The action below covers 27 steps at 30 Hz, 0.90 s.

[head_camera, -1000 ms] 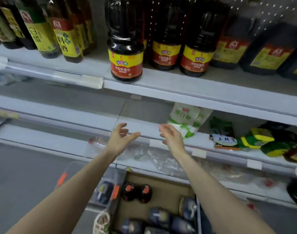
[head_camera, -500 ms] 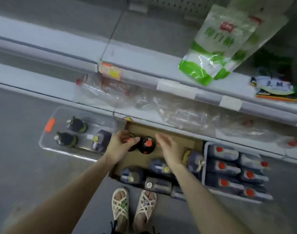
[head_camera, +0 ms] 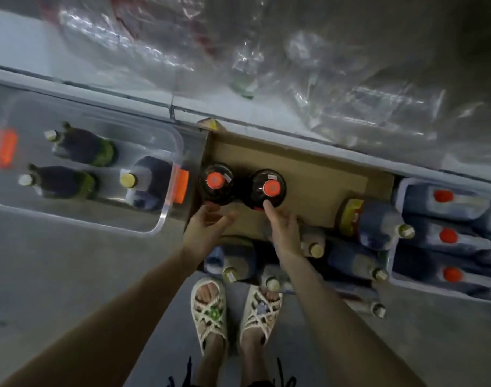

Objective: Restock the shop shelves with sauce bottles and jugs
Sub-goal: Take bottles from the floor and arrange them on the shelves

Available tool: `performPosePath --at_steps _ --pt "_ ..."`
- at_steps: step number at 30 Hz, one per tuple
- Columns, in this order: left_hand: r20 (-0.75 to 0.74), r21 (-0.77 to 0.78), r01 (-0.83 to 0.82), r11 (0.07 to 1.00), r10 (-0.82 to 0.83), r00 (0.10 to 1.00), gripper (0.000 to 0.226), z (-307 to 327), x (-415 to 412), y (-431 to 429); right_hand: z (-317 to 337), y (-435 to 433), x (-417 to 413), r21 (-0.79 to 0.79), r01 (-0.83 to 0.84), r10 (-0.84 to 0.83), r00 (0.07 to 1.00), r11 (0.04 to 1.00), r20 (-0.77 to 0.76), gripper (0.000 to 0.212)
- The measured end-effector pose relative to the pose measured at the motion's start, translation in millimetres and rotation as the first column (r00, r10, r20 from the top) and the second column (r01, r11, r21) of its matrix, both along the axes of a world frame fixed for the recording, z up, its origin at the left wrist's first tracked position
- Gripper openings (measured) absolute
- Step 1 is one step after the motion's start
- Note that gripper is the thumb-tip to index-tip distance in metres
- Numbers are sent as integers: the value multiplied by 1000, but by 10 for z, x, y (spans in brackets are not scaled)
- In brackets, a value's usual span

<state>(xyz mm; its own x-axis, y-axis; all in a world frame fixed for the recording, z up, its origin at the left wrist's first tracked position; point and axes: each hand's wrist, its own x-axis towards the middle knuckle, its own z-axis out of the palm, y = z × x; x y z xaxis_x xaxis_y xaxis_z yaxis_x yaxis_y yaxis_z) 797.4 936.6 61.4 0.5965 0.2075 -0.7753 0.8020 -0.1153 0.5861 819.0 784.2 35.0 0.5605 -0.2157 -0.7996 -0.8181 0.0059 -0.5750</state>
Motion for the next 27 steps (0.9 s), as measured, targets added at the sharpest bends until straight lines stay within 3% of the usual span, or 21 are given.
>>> performPosePath --at_steps 2,6,15,17,21,27 --pt "-15 -16 2 1000 -2 1000 30 -222 -22 16 -201 41 22 21 21 -20 1000 1000 -23 30" --pt "-38 -43 -15 999 14 999 34 -508 -27 42 -365 139 93 71 41 -39 999 997 -33 75" --pt "-64 -58 25 998 -29 998 45 -562 27 100 -489 179 214 95 122 -119 992 988 -37 103" --pt "-51 -50 17 999 -19 998 50 -514 50 106 -473 195 221 111 147 -148 989 983 -2 100" --pt "-33 -55 42 998 -43 999 53 -362 110 118 -369 162 358 74 170 -173 984 983 44 76" --pt "-28 -74 49 996 -51 998 53 -10 168 58 -35 170 274 92 141 -145 989 986 36 64"
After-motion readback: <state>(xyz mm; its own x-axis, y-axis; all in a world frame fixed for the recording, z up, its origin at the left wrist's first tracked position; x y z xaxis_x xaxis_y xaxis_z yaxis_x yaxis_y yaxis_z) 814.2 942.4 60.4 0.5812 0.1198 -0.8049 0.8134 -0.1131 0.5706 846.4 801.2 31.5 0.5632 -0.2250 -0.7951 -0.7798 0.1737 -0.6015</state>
